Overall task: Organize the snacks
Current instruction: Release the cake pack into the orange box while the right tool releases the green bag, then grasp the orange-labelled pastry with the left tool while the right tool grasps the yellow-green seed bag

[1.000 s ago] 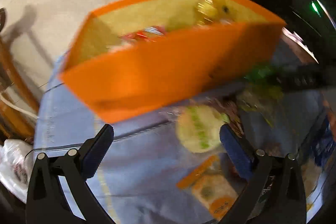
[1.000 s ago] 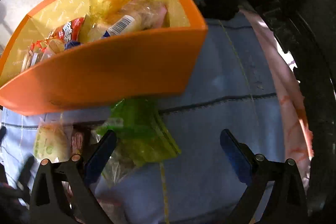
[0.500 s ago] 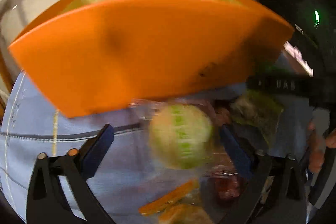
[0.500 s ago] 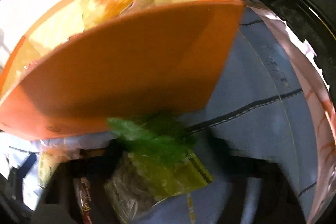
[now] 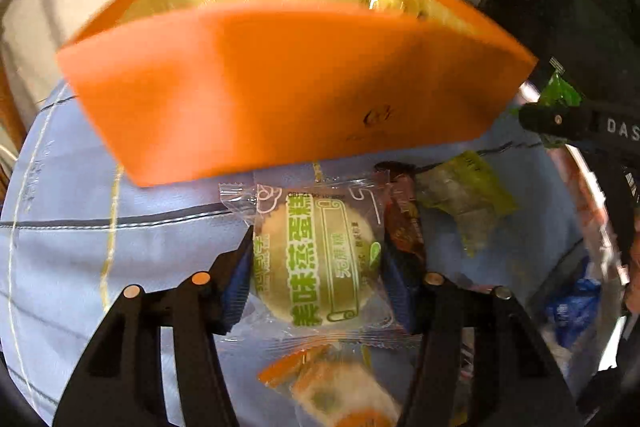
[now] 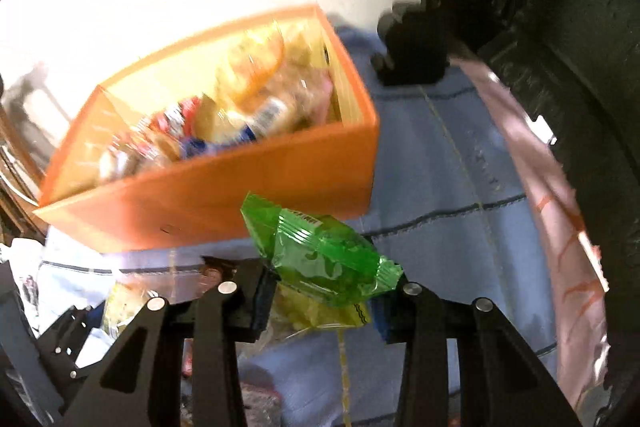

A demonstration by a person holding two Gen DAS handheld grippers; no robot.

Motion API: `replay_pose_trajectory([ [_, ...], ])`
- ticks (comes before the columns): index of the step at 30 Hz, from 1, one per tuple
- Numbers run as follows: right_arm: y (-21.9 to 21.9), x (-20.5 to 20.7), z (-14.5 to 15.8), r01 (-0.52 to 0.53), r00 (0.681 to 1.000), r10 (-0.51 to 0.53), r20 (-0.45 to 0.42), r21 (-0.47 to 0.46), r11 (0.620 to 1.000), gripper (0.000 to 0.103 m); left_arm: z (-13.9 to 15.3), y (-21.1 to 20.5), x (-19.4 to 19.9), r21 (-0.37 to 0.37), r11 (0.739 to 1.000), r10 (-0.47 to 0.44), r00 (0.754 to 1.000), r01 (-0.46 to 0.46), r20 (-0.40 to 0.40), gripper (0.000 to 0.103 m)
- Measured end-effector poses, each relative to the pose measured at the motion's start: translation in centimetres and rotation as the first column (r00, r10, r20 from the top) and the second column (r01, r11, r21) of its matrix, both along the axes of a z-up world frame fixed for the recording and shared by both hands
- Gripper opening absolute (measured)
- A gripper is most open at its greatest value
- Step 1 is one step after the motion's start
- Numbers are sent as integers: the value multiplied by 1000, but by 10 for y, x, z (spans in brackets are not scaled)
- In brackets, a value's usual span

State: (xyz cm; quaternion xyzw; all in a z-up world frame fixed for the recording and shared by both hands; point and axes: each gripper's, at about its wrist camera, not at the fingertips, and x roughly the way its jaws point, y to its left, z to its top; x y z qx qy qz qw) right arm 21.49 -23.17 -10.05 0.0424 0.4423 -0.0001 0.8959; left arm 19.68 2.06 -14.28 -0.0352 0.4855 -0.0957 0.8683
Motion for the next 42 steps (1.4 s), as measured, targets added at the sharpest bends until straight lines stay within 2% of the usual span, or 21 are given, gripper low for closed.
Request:
replay_pose_trajectory([
  [3,-3,-6,30,-7,998,7,62,-4,1000,40,31,0,-11,25,999,-24,999,23,48,56],
  [7,4,1,70,-28,990,27,135,8,1000,40,78,6,1,73,997,-35,995,29,88,56],
  [9,5,10,81,-33,987,31,158,6,999,40,111,10,17,49,999,-14,991,7,132,56],
  [10,9,16,89,-48,985,45,167,17,999,40,124,11,26,60,998,-1,988,-8,156,56],
  [14,17,46,97,-71,987,65,150,36,997,40,154,19,67,155,984,60,979,-92,197,56],
  [16,23,62,95,-73,993,71,98,15,997,40,156,22,93,219,961,137,979,-169,152,56],
  [18,26,77,94,-67,996,68,51,-3,998,40,155,28,108,230,952,184,978,-202,97,56],
  [20,30,84,96,-66,997,67,38,-22,998,40,155,29,118,244,945,202,976,-218,86,56],
  [22,32,89,99,-56,998,57,28,-23,998,40,155,25,120,250,946,190,977,-208,94,56],
  [26,39,93,97,-73,997,74,8,-27,997,40,149,19,126,182,963,188,979,-200,81,56],
  [29,43,94,89,-91,995,91,-28,1,996,41,147,16,129,202,957,193,977,-208,95,56],
  [30,41,94,86,-66,997,67,-30,39,997,43,145,14,130,208,955,195,975,-213,103,57],
  [31,40,95,84,-50,998,51,-24,41,998,70,145,14,131,215,952,198,973,-220,119,64],
  [32,41,96,82,-44,999,45,-22,25,999,90,145,14,131,233,944,206,968,-235,143,93],
  [33,44,95,80,-51,999,51,-19,-12,999,100,147,16,131,250,934,220,963,-255,159,98],
  [35,48,92,78,-91,996,90,-21,-50,995,99,146,20,125,283,916,232,952,-283,202,99],
  [37,46,88,76,-93,995,90,-36,-69,993,99,146,24,121,315,905,233,952,-287,200,99],
  [40,39,75,70,-110,992,106,-72,-52,993,99,141,29,108,300,918,219,962,-260,164,99],
  [42,36,63,66,-144,988,137,-75,-93,985,99,137,35,90,281,927,219,966,-250,138,99],
])
